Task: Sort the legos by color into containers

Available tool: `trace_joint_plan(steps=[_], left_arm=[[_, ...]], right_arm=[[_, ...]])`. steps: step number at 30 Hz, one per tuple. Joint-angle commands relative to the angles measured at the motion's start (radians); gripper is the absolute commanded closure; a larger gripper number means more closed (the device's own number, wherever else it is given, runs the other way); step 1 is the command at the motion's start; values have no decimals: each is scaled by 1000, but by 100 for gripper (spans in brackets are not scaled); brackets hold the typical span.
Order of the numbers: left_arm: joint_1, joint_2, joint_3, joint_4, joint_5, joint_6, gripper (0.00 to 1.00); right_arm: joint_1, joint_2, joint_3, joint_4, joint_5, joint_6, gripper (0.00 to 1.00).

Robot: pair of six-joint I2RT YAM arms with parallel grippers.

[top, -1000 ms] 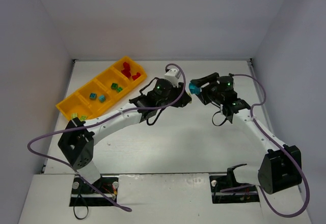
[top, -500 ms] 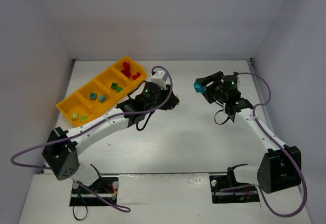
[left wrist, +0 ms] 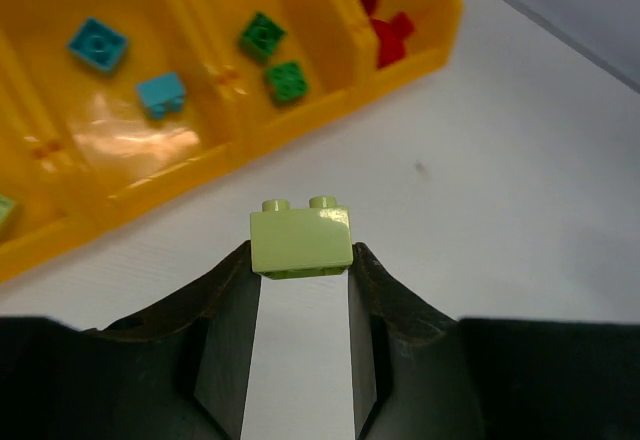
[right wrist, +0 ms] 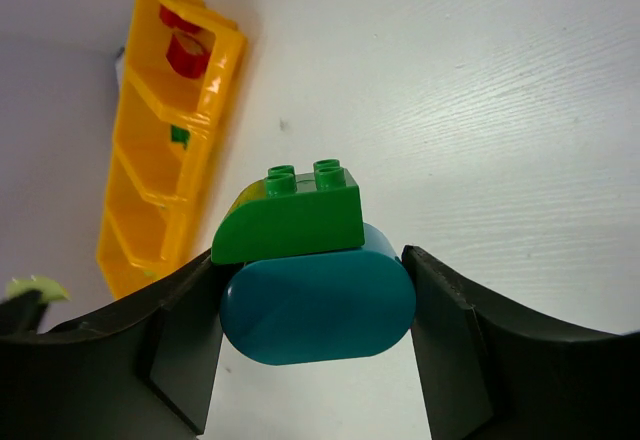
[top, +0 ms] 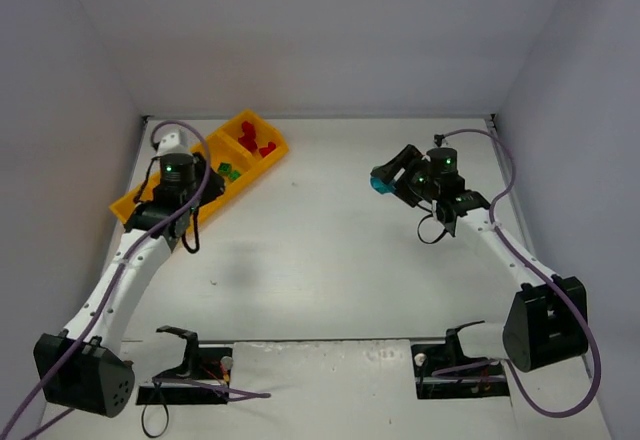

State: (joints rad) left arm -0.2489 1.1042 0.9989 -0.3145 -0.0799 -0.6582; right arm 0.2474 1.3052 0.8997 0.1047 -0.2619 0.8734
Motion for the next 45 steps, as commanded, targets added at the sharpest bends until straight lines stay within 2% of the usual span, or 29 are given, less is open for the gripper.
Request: trace_joint_plan(steps=[1,2,5,9,18,25,27,29,30,31,38,45], left_arm=[[138,2,10,-51,44,25,100],[213,15,7,-46,63,31,100],[304,86,27,-52,77,64,100],[387,196,75,-67,107,69,100],[554,261,69,-60,123,86,100],[556,296,61,-64,60,101,100],[556,302,63,-70,45,104,85],[556,301,66,-75,22,106,75],[556,299,67,-77,14,106,66],[556,299,69,-77,8,106,62],[556,280,79,-93,9,108,46],[551,203,83,-86,72,120,42]], right_arm=[[16,-24,42,10,-39,-198,100],[18,-36,39,-5,-34,-217,100],[23,-58,28,-19,-31,-267,100],[23,-83,22,-30,-30,-323,100],[23,-92,8,-36,-46,-373,100],[23,-81,18,-36,-53,-395,100],[23,-77,16,-36,-56,-396,100],[23,-73,15,-37,-57,-396,100],[23,-73,16,-37,-62,-402,100],[23,-73,16,-39,-65,-405,100],[23,-83,7,-48,-91,-461,100],[26,-98,10,-28,-126,-516,100]])
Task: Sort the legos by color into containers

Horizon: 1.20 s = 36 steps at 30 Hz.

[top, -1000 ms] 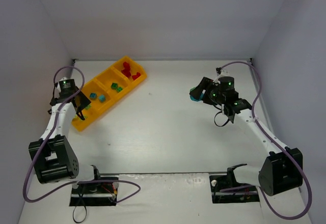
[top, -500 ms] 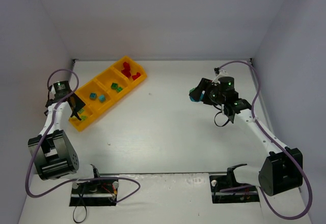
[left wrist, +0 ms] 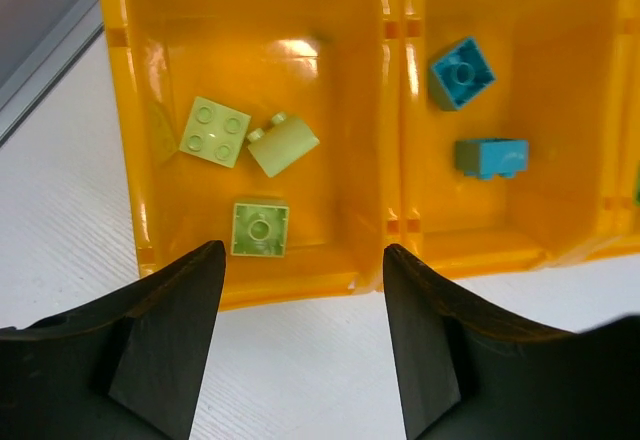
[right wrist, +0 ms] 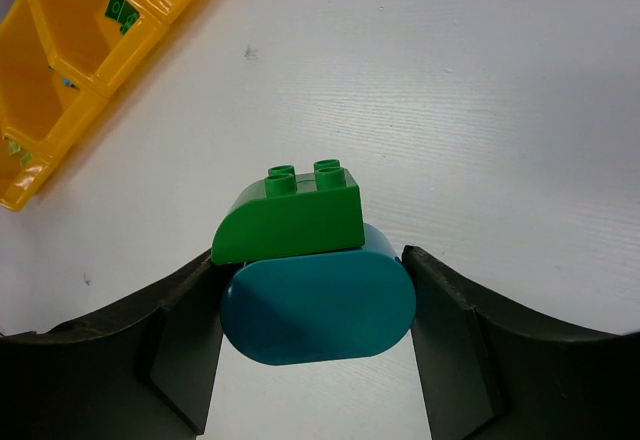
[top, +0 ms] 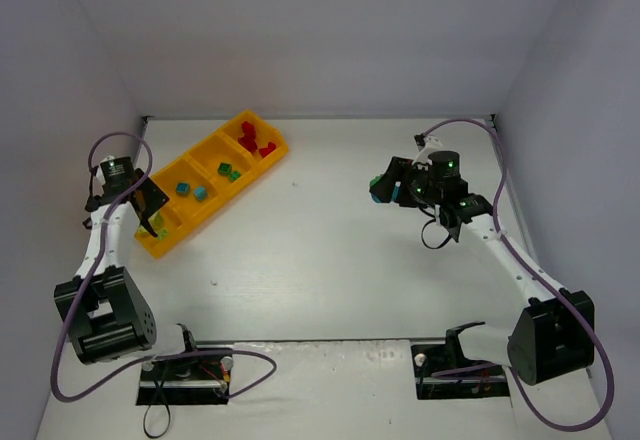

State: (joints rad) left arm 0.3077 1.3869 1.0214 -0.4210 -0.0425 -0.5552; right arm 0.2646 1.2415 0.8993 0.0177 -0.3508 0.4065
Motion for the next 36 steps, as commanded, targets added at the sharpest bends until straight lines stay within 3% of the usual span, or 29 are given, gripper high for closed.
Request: trace_joint_plan(steps=[1,6,10,14,27,36], left_arm=[[-10,-103,65,22,94,15,41],[-125,-140,138,-12,179,23,41],[-296,-172,184,19,226,15,41],[-396,-154,239,73,369,-50,41],[-705,53,420,143,754,-193,37],[-867,176,522,154,826,-221,35]], right_arm=[[10,-37,9,64,-43,-57,100],[18,-59,1,94,-68,-69,100],[41,-88,-23,172,-102,-95,100],[74,-122,-53,223,-108,-173,99],[176,-163,-103,278,-140,-363,96],[211,-166,-114,291,-146,-472,95]])
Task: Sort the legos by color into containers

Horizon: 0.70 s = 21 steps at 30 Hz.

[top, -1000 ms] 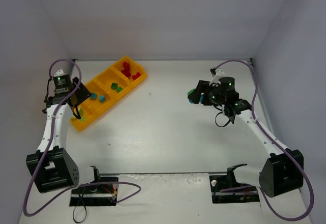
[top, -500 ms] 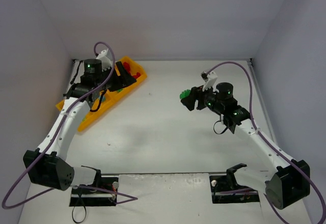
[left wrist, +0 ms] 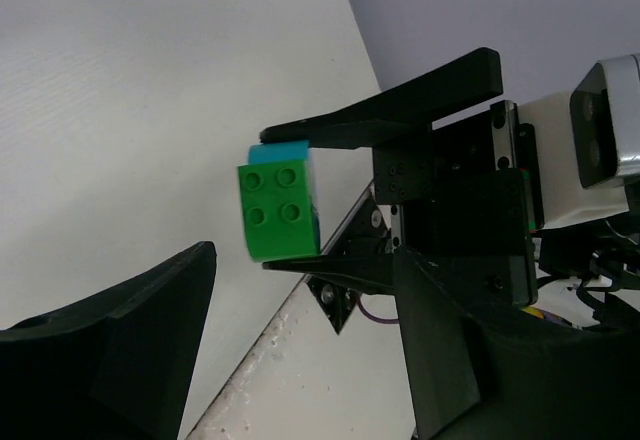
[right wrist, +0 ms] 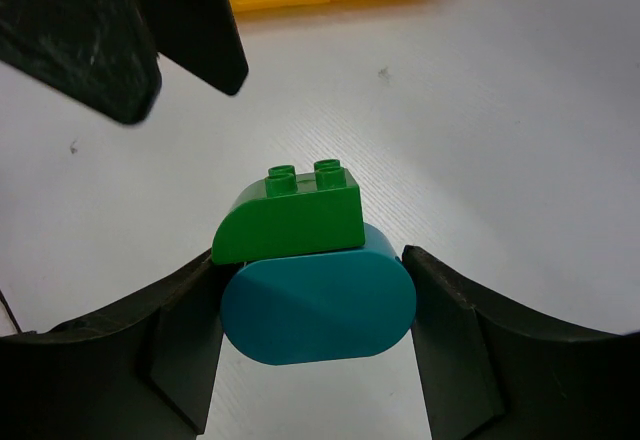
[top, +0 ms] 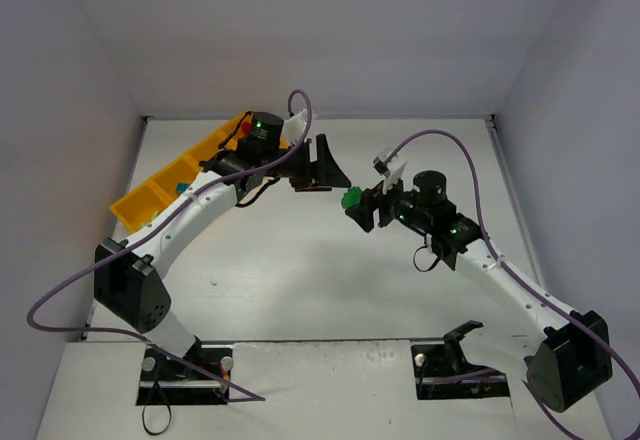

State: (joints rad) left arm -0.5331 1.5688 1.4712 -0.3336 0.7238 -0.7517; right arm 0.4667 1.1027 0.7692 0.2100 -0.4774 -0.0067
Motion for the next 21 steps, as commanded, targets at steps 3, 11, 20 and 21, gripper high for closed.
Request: trace_joint_plan(steps=[3,11,20,21], left_arm=[[-57,36,112,38,77,-14,35],[-84,126,192,-137,51,49,34],[-82,149,204,-156,19,55,35],[-82,149,205,-154,20,55,36]], right_arm=[[10,-24,19,97,-18,-70,95],[15,-29,13,94,-15,-96,95],[23,-43,-1,92,-15,-105,94],[23,-43,-1,92,-15,-105,94]])
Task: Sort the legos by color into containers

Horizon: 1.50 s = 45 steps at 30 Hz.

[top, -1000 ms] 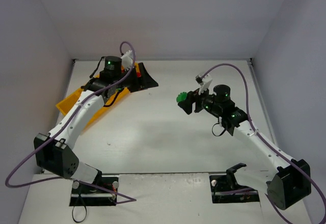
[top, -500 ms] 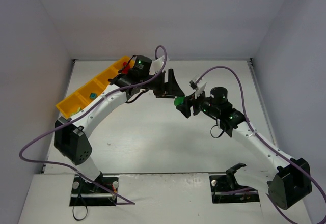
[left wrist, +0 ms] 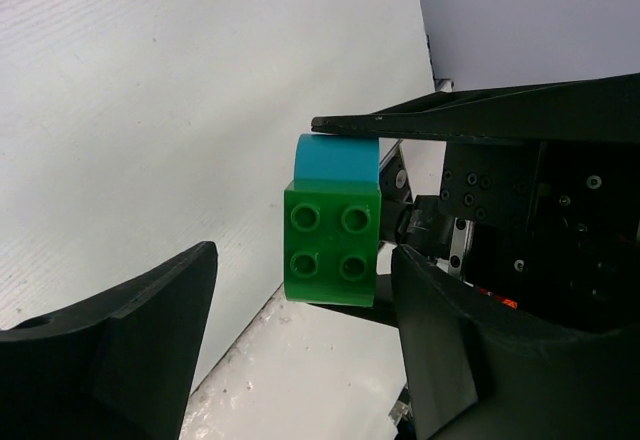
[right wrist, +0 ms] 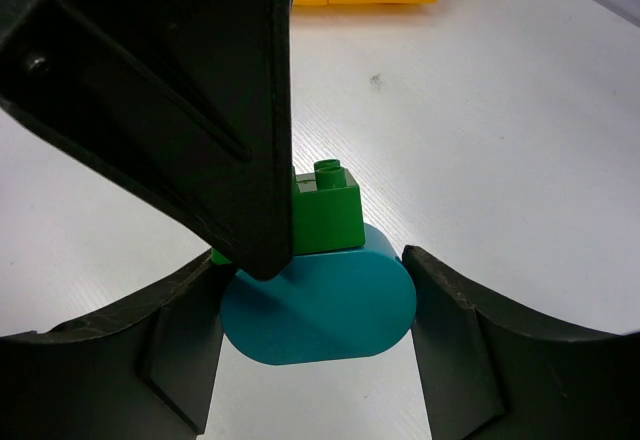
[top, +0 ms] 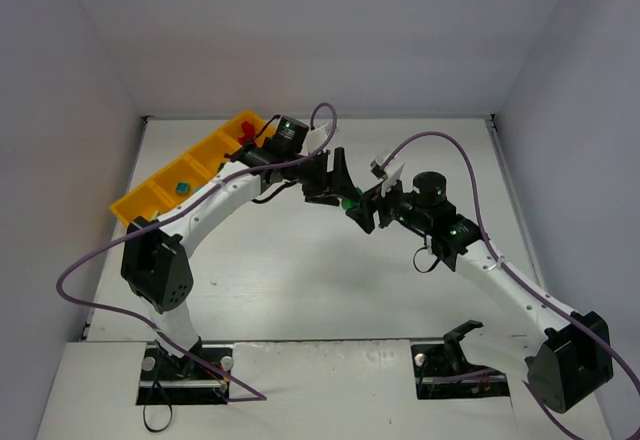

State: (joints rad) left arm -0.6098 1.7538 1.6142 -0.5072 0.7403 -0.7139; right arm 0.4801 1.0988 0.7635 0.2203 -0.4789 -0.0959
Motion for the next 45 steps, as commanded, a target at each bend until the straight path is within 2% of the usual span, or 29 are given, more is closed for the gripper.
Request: trace_joint_plan(steps=[1,8,11,12,15,21,26,30,33,34,38,41,45], left_arm=[[-5,-36,59,27,13,18,37],[-5,-39,27,96,69,-16,76],[-5,-36,7,148,120,-48,80],[-7,-34,1,171,129,-59,89],[-5,-46,-5,176,137,-46,100],[113,-92,-16,95,157,20,100],[281,-134,-7,-42,191,129,100],[367,-117,12,-125,151,208,100],[430,-74,35,-206,-7,267,100],[445,-62,61,-243,-132,280,100],[492,13,136,-266,-388,317,100],[519,100,184,-237,-531,297,100],[539,194,237,-185,-642,278,98]], right_arm=[[11,-40,2,80,-13,-16,94],[17,-40,-3,80,-15,-13,94],[22,-40,-4,82,-15,-15,94],[22,-42,-4,80,-13,-15,94],[22,-50,-18,80,-7,-21,94],[22,-85,-79,74,17,-30,94],[22,-103,-110,60,45,-36,94],[22,-100,-102,56,51,-30,94],[22,-88,-90,47,54,-31,94],[22,-86,-81,39,57,-33,95],[22,-77,-66,31,66,-33,95],[22,-73,-56,25,69,-31,95],[22,-77,-53,24,74,-24,95]])
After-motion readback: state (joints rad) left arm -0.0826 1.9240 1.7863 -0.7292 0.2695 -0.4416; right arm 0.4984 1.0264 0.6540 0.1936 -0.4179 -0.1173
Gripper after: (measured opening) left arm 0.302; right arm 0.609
